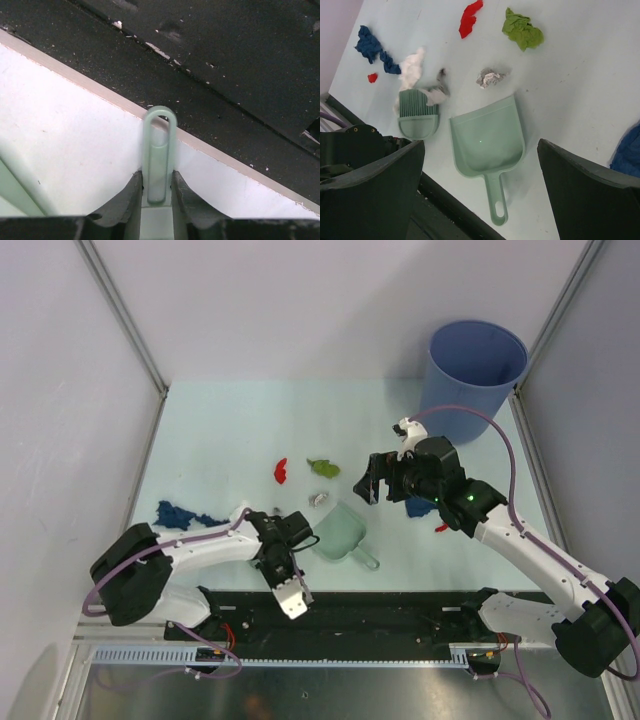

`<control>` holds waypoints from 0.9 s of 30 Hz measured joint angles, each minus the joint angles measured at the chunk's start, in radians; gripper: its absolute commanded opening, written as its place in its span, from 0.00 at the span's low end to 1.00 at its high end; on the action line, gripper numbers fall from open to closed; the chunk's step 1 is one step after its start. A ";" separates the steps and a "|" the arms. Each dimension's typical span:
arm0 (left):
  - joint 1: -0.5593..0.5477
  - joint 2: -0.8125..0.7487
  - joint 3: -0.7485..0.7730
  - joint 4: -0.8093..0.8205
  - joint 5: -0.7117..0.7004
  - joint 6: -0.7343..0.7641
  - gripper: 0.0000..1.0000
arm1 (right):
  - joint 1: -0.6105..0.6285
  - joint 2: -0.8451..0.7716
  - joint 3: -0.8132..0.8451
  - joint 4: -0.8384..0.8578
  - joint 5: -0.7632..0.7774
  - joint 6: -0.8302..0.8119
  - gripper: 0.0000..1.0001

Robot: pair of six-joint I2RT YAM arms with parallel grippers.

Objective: Sweep away the paper scraps from the table

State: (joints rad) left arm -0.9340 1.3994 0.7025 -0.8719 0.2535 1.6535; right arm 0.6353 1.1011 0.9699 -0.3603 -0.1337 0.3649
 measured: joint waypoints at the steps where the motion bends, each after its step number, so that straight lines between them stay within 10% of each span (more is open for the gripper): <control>1: 0.000 -0.005 -0.004 0.003 0.000 -0.001 0.13 | 0.000 0.000 0.000 0.000 -0.001 0.000 1.00; 4: 0.000 -0.020 -0.018 0.019 0.001 -0.004 0.00 | 0.000 0.000 0.000 0.000 -0.005 0.000 1.00; 27: 0.256 -0.129 0.382 0.184 0.413 -0.631 0.00 | -0.009 -0.166 -0.004 0.006 0.093 -0.003 1.00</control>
State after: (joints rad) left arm -0.6781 1.2709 1.0847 -0.6876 0.6662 1.0222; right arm 0.6262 0.9352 0.9661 -0.3538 -0.0406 0.3618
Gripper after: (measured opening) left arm 0.086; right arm 0.994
